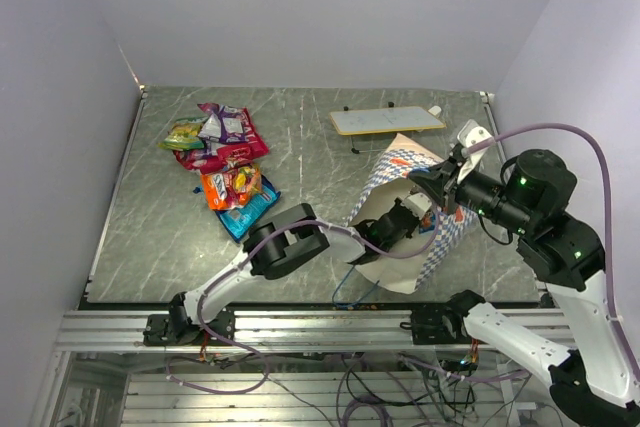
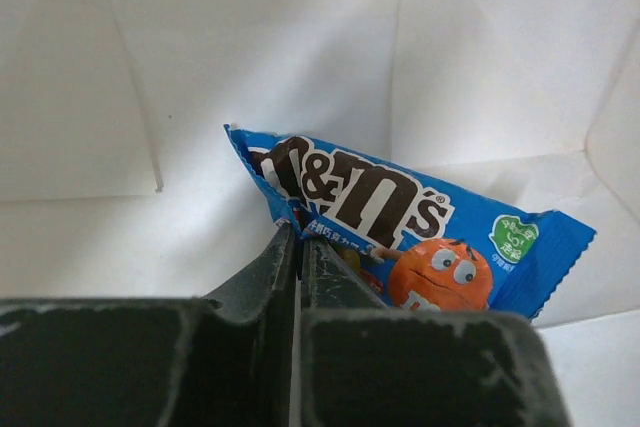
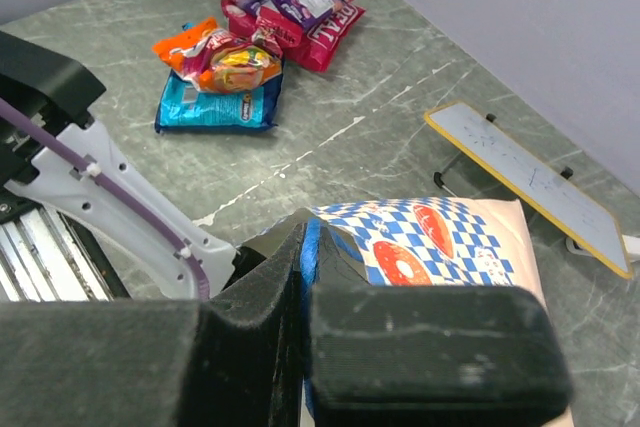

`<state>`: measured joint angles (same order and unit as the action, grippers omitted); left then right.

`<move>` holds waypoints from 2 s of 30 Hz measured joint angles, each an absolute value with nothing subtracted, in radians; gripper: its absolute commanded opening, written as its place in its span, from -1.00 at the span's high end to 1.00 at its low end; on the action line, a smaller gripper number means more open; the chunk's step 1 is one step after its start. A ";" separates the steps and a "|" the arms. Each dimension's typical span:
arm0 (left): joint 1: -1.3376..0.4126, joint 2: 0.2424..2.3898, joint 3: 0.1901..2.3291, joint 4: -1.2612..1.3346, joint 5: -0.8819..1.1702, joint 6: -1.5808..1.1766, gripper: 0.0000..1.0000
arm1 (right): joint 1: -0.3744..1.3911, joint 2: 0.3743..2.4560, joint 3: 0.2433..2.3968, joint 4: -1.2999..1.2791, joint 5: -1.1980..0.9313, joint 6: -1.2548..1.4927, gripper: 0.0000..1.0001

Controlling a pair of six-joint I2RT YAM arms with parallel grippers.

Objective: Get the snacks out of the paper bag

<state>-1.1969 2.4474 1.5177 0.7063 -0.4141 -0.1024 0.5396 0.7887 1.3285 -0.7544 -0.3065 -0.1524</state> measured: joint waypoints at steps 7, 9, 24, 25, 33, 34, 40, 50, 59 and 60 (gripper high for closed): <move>-1.180 2.319 1.396 0.675 -0.409 -0.105 0.86 | 0.540 0.757 1.319 -0.748 -0.300 -0.160 1.00; -1.179 2.270 1.356 0.664 -0.394 -0.117 0.86 | 0.540 0.755 1.315 -0.739 -0.298 -0.162 1.00; -1.356 1.615 0.906 0.366 -0.189 -0.231 0.86 | 0.540 0.752 1.235 -0.585 -0.160 -0.139 1.00; -1.356 1.554 0.884 0.327 -0.181 -0.236 0.86 | 0.540 0.749 1.229 -0.576 -0.150 -0.139 1.00; -1.343 1.098 0.910 -0.132 -0.179 -0.261 0.86 | 0.540 0.728 1.177 -0.512 -0.114 -0.142 1.00; -1.341 1.072 0.949 -0.199 -0.200 -0.264 0.86 | 0.540 0.725 1.172 -0.505 -0.112 -0.142 1.00; -1.136 1.023 1.143 -0.455 -0.353 -0.299 0.86 | 0.540 0.693 1.151 -0.488 -0.117 -0.142 1.00; -0.492 1.275 1.340 -0.726 -0.440 -0.456 0.86 | 0.540 0.668 1.154 -0.532 -0.167 -0.112 1.00; -0.201 1.641 1.410 -0.790 -0.383 -0.479 0.86 | 0.540 0.755 1.230 -0.594 -0.277 -0.143 1.00; -0.190 1.643 1.409 -0.790 -0.372 -0.477 0.86 | 0.540 0.762 1.230 -0.595 -0.284 -0.143 1.00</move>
